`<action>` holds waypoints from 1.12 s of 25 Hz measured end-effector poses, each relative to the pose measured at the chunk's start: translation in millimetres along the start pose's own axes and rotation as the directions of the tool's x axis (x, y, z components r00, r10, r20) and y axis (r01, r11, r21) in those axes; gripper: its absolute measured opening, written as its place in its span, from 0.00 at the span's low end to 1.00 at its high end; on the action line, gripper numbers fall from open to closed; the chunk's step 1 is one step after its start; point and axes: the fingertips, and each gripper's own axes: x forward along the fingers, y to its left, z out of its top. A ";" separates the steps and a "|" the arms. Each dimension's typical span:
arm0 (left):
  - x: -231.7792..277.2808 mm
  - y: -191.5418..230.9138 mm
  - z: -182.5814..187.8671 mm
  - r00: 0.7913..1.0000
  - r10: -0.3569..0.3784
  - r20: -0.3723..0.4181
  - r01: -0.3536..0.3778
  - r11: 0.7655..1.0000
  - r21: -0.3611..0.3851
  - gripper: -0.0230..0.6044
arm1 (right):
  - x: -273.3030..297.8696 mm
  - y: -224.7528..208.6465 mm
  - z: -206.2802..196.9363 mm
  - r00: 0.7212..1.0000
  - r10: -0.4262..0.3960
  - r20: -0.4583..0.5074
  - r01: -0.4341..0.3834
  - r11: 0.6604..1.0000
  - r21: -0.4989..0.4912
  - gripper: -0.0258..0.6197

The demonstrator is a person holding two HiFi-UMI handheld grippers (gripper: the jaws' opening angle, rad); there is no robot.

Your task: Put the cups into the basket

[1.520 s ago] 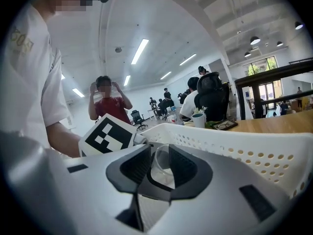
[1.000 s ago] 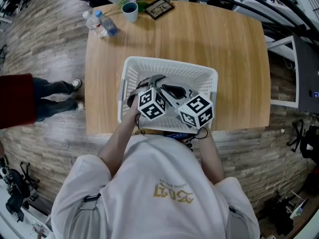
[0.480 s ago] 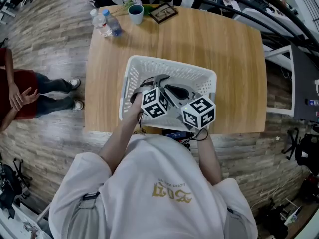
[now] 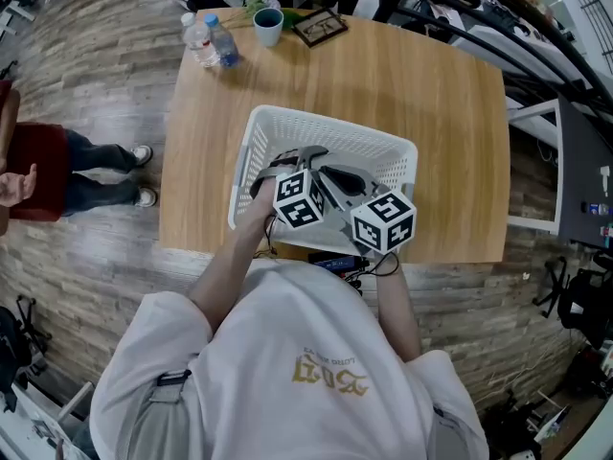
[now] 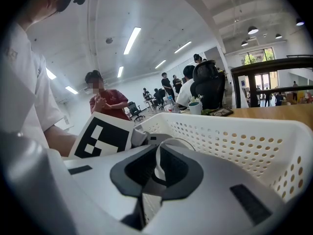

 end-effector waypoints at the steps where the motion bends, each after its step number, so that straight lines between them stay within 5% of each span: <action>1: 0.8 -1.6 -0.8 1.000 -0.009 -0.006 0.009 1.000 0.000 0.46 | -0.3 -0.4 -1.3 1.000 -0.002 -0.003 0.002 1.000 0.003 0.09; 7: 2.2 -6.2 -14.7 0.997 -0.040 -0.070 0.044 0.997 0.058 0.47 | 1.5 -8.5 -7.2 0.997 -0.059 -0.048 0.058 0.998 -0.011 0.09; 18: -5.4 0.7 -21.4 0.997 -0.012 -0.080 0.014 1.000 0.023 0.48 | 4.1 -20.6 -9.4 0.985 -0.147 -0.090 0.141 0.987 -0.075 0.09; 24: -5.3 0.0 -23.6 0.995 -0.019 -0.094 0.021 0.999 0.024 0.47 | 1.0 -39.2 -21.0 0.956 -0.252 -0.150 0.233 0.964 -0.132 0.09; 28: -4.7 1.8 -24.6 0.995 0.000 -0.098 0.002 1.000 0.021 0.34 | 2.8 -46.1 -36.0 0.937 -0.288 -0.198 0.265 0.955 -0.132 0.09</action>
